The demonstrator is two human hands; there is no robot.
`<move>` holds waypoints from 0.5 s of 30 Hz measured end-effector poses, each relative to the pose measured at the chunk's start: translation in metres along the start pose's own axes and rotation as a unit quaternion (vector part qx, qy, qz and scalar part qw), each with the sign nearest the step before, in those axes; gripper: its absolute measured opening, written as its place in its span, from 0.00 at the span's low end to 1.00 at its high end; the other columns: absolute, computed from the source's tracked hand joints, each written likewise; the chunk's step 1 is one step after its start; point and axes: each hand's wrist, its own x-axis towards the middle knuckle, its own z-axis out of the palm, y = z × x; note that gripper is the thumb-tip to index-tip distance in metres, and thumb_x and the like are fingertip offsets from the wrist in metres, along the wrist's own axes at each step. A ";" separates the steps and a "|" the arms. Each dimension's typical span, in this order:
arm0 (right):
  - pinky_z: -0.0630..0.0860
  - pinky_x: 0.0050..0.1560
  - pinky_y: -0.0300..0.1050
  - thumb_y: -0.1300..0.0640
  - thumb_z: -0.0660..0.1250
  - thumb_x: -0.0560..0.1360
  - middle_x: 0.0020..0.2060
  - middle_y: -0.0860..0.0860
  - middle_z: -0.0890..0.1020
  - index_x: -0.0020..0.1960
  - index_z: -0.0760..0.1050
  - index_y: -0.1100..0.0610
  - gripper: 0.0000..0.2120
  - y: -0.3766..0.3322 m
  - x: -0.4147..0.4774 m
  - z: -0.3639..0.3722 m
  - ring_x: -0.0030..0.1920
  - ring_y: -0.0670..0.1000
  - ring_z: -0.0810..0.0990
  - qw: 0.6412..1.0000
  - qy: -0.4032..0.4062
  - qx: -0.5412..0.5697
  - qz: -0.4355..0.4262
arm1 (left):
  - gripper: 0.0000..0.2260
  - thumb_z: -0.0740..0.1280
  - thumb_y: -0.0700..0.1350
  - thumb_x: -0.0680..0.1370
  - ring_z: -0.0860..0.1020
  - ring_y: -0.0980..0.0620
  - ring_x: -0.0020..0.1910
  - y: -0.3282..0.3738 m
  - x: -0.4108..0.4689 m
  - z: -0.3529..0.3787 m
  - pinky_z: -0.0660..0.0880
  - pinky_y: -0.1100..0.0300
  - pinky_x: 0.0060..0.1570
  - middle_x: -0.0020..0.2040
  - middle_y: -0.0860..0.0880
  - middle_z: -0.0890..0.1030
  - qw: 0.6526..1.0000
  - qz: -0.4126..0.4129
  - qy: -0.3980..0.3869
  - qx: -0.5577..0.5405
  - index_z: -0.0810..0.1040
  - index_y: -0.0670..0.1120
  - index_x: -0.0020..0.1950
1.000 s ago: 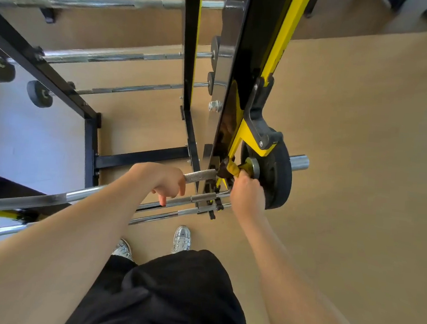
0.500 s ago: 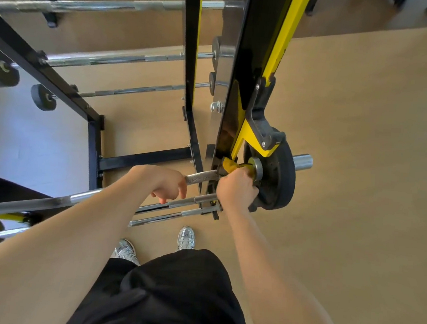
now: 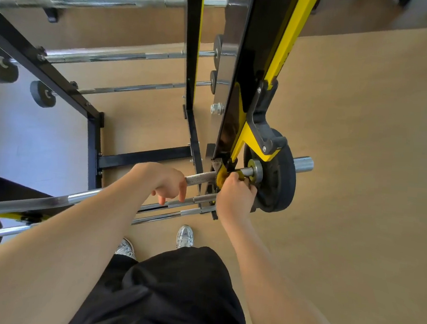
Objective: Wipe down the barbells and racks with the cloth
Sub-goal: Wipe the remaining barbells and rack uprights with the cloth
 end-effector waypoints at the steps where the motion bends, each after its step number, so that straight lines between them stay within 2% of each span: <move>1: 0.75 0.61 0.54 0.47 0.60 0.85 0.49 0.53 0.87 0.59 0.76 0.57 0.14 0.001 0.000 0.000 0.53 0.57 0.84 0.999 0.002 -0.037 -0.029 | 0.19 0.64 0.34 0.80 0.84 0.46 0.52 0.004 -0.002 -0.002 0.80 0.49 0.61 0.70 0.42 0.77 1.000 -0.002 0.002 0.000 0.79 0.51 0.68; 4: 0.75 0.58 0.51 0.47 0.62 0.85 0.46 0.52 0.87 0.58 0.76 0.56 0.13 -0.002 -0.005 -0.004 0.50 0.55 0.84 0.994 -0.011 -0.082 -0.073 | 0.20 0.63 0.31 0.81 0.83 0.45 0.53 0.012 -0.003 -0.006 0.78 0.48 0.62 0.72 0.42 0.74 1.000 -0.007 0.003 0.009 0.80 0.47 0.68; 6: 0.75 0.59 0.50 0.48 0.66 0.83 0.45 0.50 0.86 0.58 0.76 0.55 0.11 -0.005 -0.006 -0.007 0.48 0.54 0.85 0.991 -0.026 -0.071 -0.112 | 0.20 0.62 0.31 0.81 0.83 0.41 0.58 0.017 -0.004 -0.009 0.78 0.49 0.61 0.73 0.40 0.74 1.000 -0.011 0.000 0.014 0.79 0.45 0.71; 8: 0.78 0.56 0.47 0.49 0.68 0.82 0.43 0.47 0.85 0.58 0.76 0.53 0.09 -0.003 -0.008 -0.008 0.45 0.51 0.85 0.990 -0.029 -0.019 -0.138 | 0.21 0.62 0.31 0.82 0.82 0.38 0.62 0.021 -0.005 -0.013 0.79 0.51 0.60 0.73 0.37 0.73 1.000 -0.012 -0.004 0.014 0.76 0.44 0.74; 10: 0.82 0.52 0.45 0.48 0.66 0.83 0.44 0.46 0.85 0.58 0.78 0.53 0.10 0.003 -0.009 -0.006 0.44 0.48 0.84 0.988 0.022 0.095 -0.119 | 0.21 0.62 0.32 0.83 0.83 0.40 0.59 0.021 -0.004 -0.014 0.81 0.53 0.55 0.72 0.37 0.74 1.000 -0.012 -0.002 0.011 0.75 0.45 0.75; 12: 0.83 0.55 0.43 0.45 0.56 0.85 0.51 0.48 0.86 0.62 0.78 0.56 0.19 0.009 -0.010 -0.005 0.51 0.47 0.85 0.974 0.092 0.179 -0.107 | 0.20 0.62 0.33 0.82 0.84 0.44 0.53 0.013 -0.001 -0.014 0.79 0.57 0.48 0.70 0.40 0.75 1.000 0.002 0.002 0.004 0.78 0.49 0.71; 13: 0.82 0.59 0.44 0.45 0.54 0.86 0.55 0.49 0.86 0.65 0.78 0.57 0.21 0.012 -0.010 -0.001 0.56 0.48 0.85 0.970 0.104 0.187 -0.118 | 0.20 0.62 0.34 0.81 0.84 0.44 0.54 0.006 0.002 -0.012 0.79 0.56 0.49 0.70 0.42 0.76 1.000 0.009 0.000 -0.002 0.79 0.52 0.68; 15: 0.78 0.68 0.50 0.50 0.61 0.85 0.63 0.53 0.84 0.71 0.75 0.59 0.19 0.011 -0.010 0.011 0.67 0.52 0.81 0.978 0.077 0.141 -0.134 | 0.22 0.62 0.33 0.79 0.86 0.45 0.54 -0.005 0.005 -0.009 0.82 0.54 0.55 0.72 0.44 0.76 1.000 0.017 -0.002 -0.007 0.80 0.59 0.62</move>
